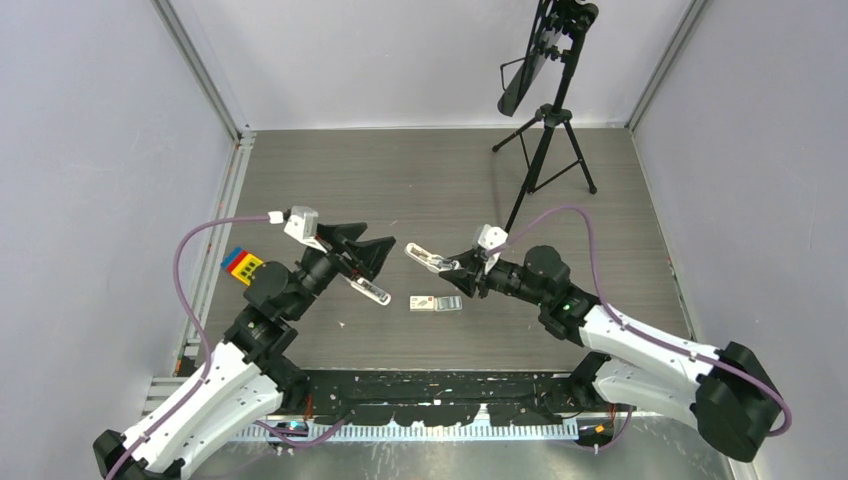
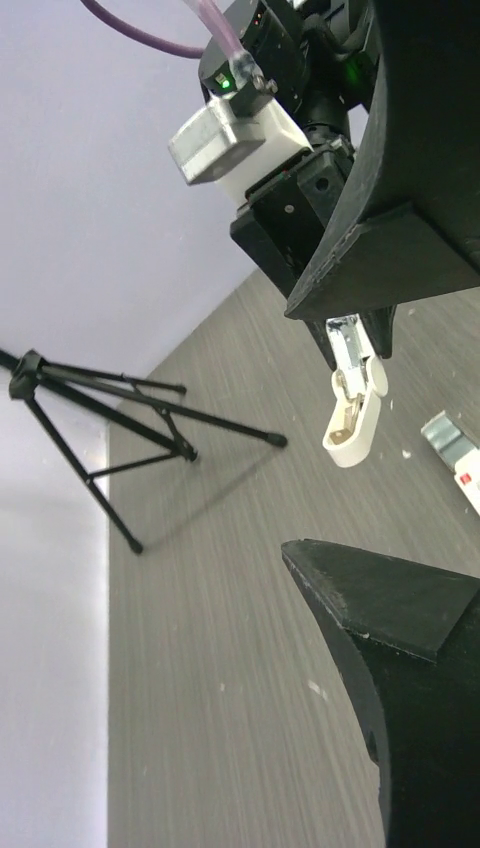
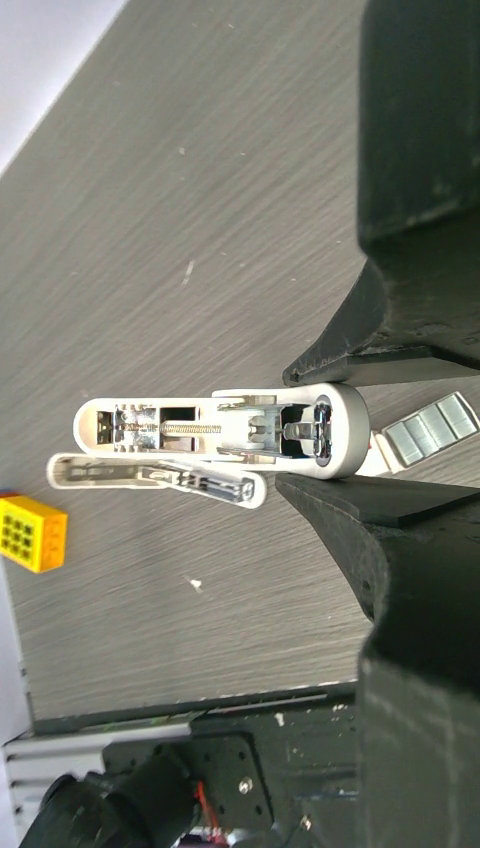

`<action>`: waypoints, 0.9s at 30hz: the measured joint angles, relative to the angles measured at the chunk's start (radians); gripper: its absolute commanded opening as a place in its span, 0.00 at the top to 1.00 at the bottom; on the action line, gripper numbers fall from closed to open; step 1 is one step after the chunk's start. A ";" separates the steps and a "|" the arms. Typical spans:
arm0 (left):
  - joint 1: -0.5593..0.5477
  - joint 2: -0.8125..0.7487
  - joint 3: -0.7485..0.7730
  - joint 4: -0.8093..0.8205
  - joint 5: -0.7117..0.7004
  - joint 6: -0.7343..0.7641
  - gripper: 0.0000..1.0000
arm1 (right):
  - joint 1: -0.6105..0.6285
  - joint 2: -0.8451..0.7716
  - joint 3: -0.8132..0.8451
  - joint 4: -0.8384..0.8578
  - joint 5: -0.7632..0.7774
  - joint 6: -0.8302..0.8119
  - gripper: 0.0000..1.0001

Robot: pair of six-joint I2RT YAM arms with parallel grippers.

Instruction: Load the staples into the stapler

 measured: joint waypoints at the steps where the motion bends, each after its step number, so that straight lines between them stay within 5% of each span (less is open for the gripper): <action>1: 0.000 -0.006 0.016 -0.037 -0.013 0.023 0.17 | 0.000 0.019 0.001 0.002 0.002 -0.002 1.00; 7: 0.000 0.037 0.114 -0.198 -0.006 0.132 0.15 | 0.000 0.149 0.010 0.052 0.003 -0.004 1.00; 13: 0.001 0.227 0.260 -0.371 0.241 0.428 0.17 | 0.000 0.188 0.026 0.098 -0.027 -0.004 1.00; 19: 0.001 0.355 0.358 -0.513 0.363 0.610 0.34 | 0.000 0.183 0.029 0.117 -0.047 -0.005 1.00; 22: 0.001 0.374 0.377 -0.517 0.353 0.542 0.27 | 0.000 0.170 0.029 0.114 -0.041 -0.010 1.00; 27: 0.000 0.390 0.402 -0.515 0.230 0.184 0.19 | 0.007 0.159 0.029 0.115 0.005 -0.038 1.00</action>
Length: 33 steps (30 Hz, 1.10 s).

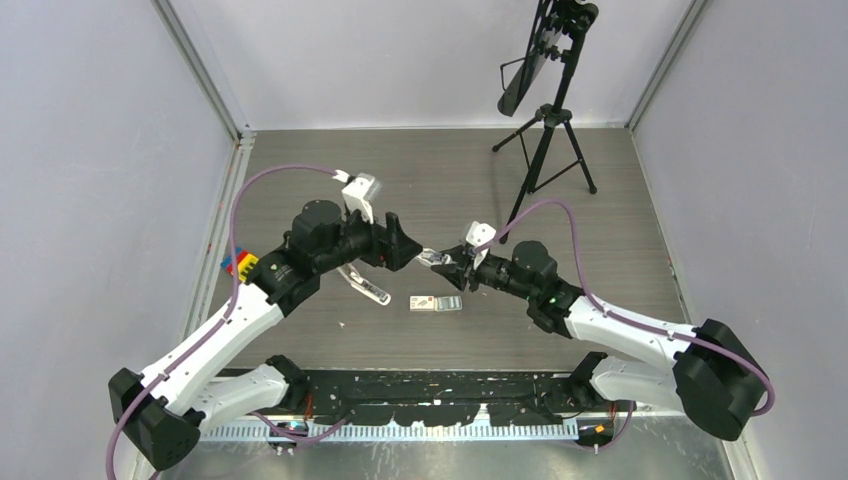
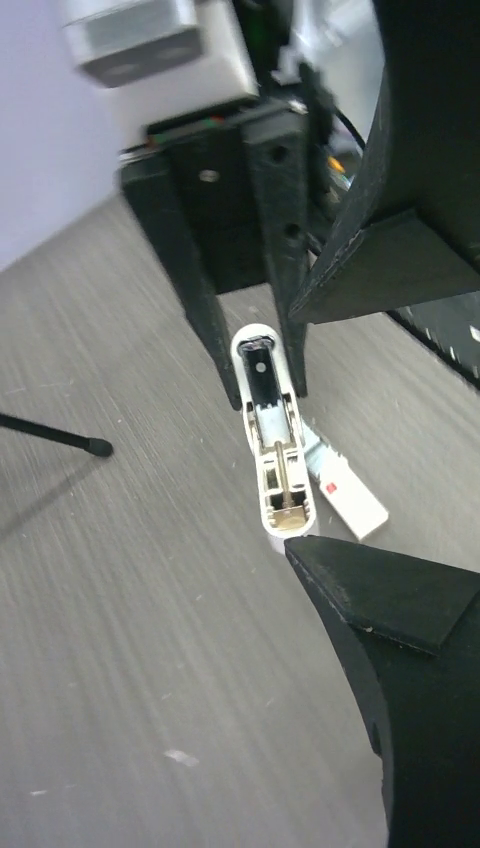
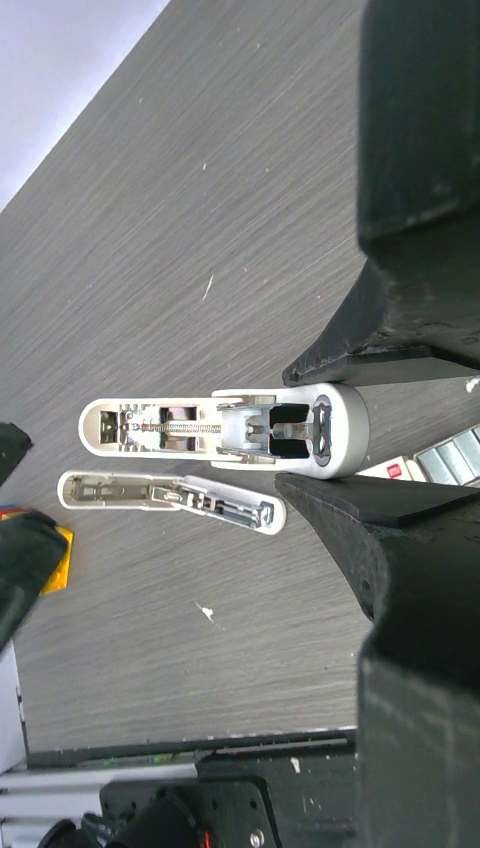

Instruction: Load the staples into the stapler

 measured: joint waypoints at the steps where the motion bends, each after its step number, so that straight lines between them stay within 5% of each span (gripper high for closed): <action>1: -0.002 0.000 0.000 -0.002 -0.031 -0.091 0.18 | 0.005 0.000 0.000 0.000 0.014 -0.010 1.00; 14: -0.054 0.009 -0.008 -0.082 -0.310 -0.745 0.23 | 0.155 0.100 0.000 0.081 0.281 -0.253 1.00; 20: -0.105 0.085 0.069 -0.257 -0.396 -0.887 0.19 | 0.188 0.108 0.000 0.096 0.368 -0.329 1.00; 33: -0.151 0.243 0.159 -0.415 -0.491 -1.071 0.30 | 0.245 0.146 0.000 0.097 0.451 -0.423 1.00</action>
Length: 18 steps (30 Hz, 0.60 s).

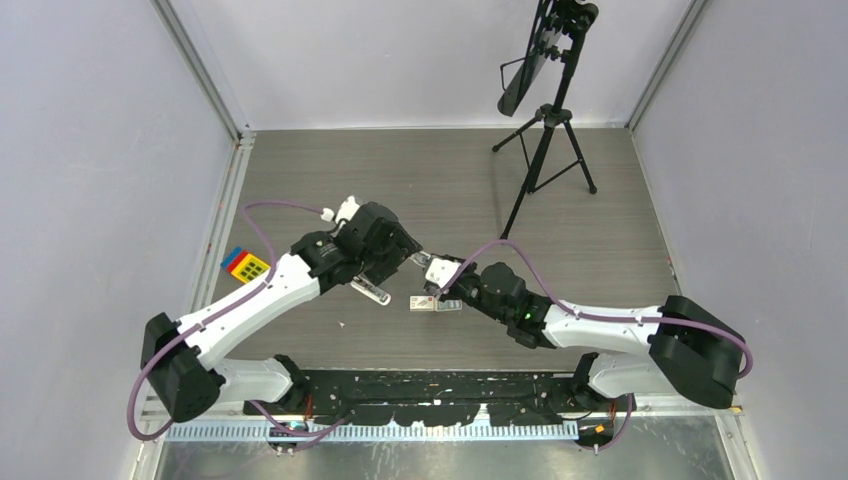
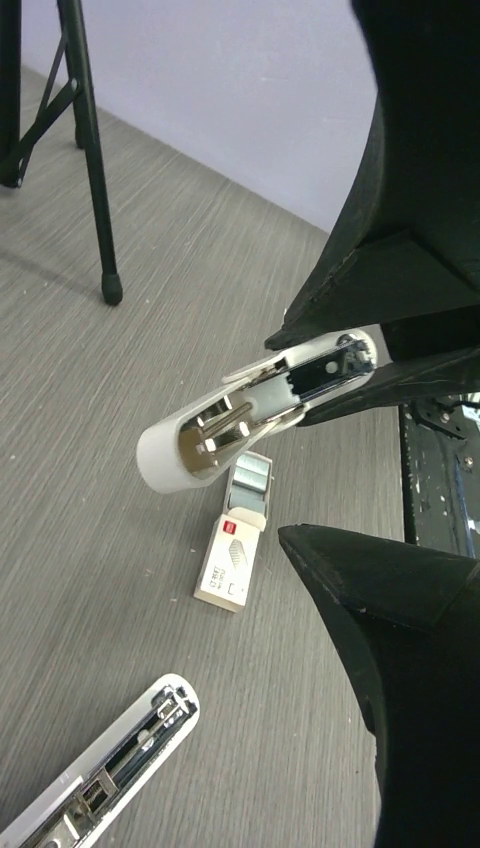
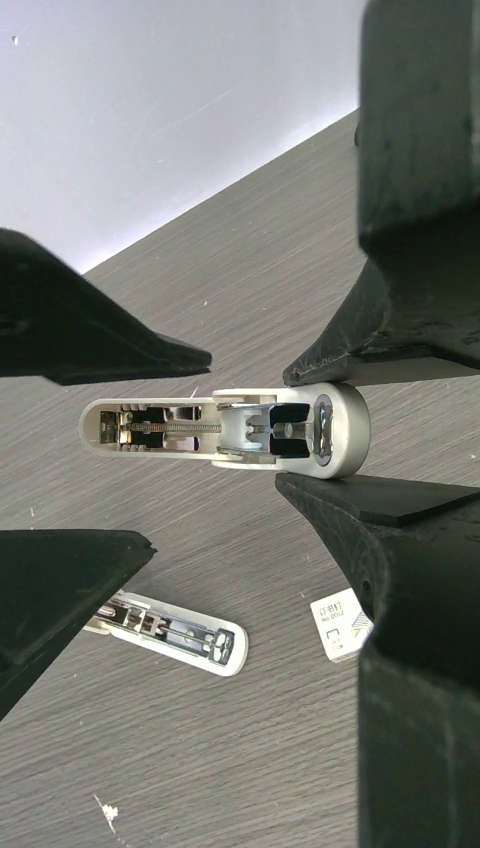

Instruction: Load the staples into the stapler

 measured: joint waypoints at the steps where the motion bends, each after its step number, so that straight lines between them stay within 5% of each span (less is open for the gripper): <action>1: 0.000 0.012 0.003 -0.004 -0.004 -0.012 0.30 | 0.003 0.000 0.000 0.000 0.002 -0.003 1.00; 18: -0.020 0.085 -0.014 0.057 -0.025 -0.153 0.49 | 0.028 0.032 0.000 0.002 0.024 -0.025 1.00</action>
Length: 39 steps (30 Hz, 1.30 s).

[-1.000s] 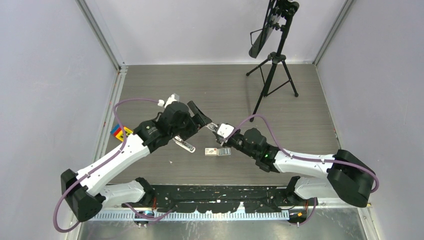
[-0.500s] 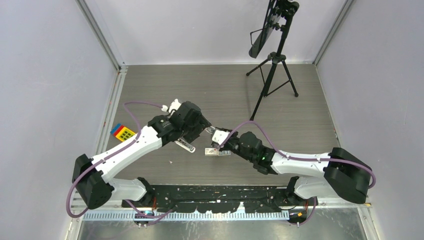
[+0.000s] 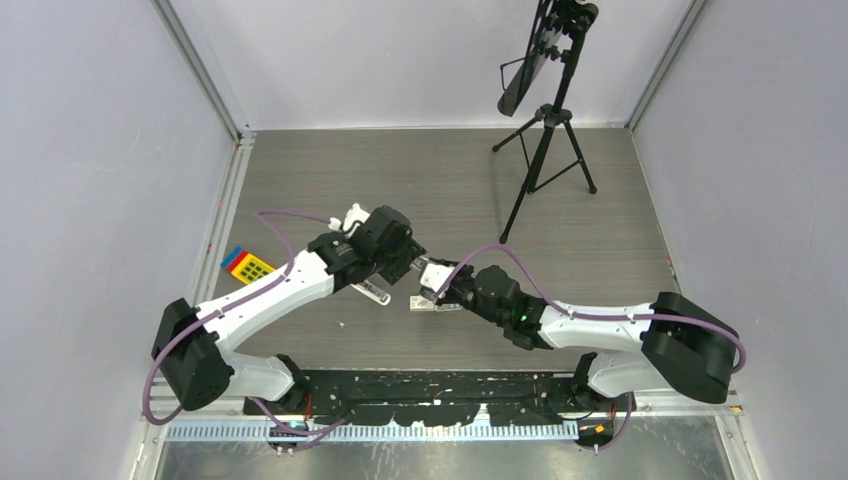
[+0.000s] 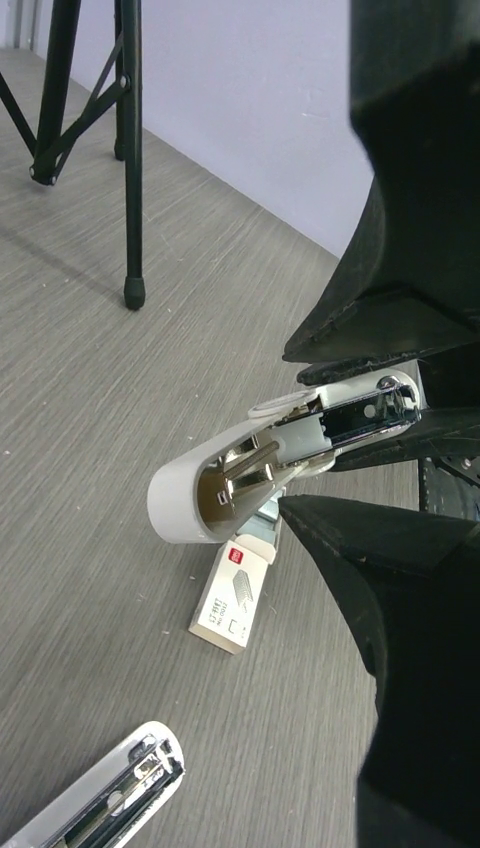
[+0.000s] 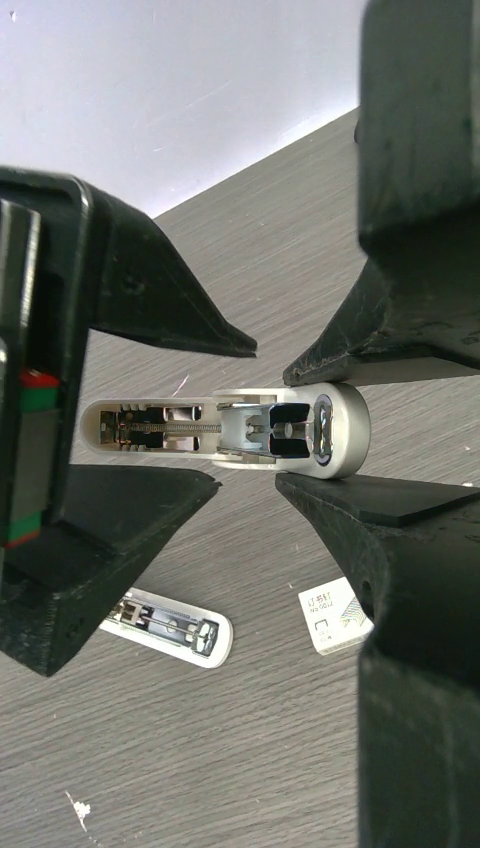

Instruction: Load the staples into the stapler

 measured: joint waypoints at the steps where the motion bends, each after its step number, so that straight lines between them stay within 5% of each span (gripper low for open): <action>1: -0.002 0.004 -0.002 0.001 0.001 -0.006 0.50 | 0.000 0.002 0.000 0.000 0.000 0.000 1.00; 7: -0.014 0.023 -0.014 0.002 0.003 -0.040 0.63 | 0.002 0.009 0.000 0.005 0.000 0.001 1.00; 12: -0.014 0.025 -0.014 0.008 0.001 -0.063 0.85 | 0.005 0.011 0.000 0.007 0.007 0.004 0.98; 14: -0.014 0.025 -0.014 0.008 -0.002 -0.068 0.93 | 0.005 0.011 0.000 0.010 0.011 0.008 0.89; 17: -0.015 0.025 -0.014 0.010 -0.013 -0.067 1.00 | 0.005 0.011 -0.007 0.023 0.018 0.021 0.62; 20: -0.022 0.025 -0.014 0.011 -0.034 -0.059 1.00 | 0.005 0.008 -0.019 0.043 0.024 0.051 0.44; 24: -0.025 0.027 -0.013 0.010 -0.108 0.006 1.00 | 0.006 -0.038 -0.049 0.053 0.053 0.114 0.33; 30: -0.024 0.098 0.029 0.008 -0.208 0.127 1.00 | 0.006 -0.196 -0.104 0.041 0.117 0.222 0.26; 39: -0.023 0.322 0.110 0.020 -0.336 0.304 1.00 | 0.006 -0.503 -0.111 -0.200 0.209 0.352 0.22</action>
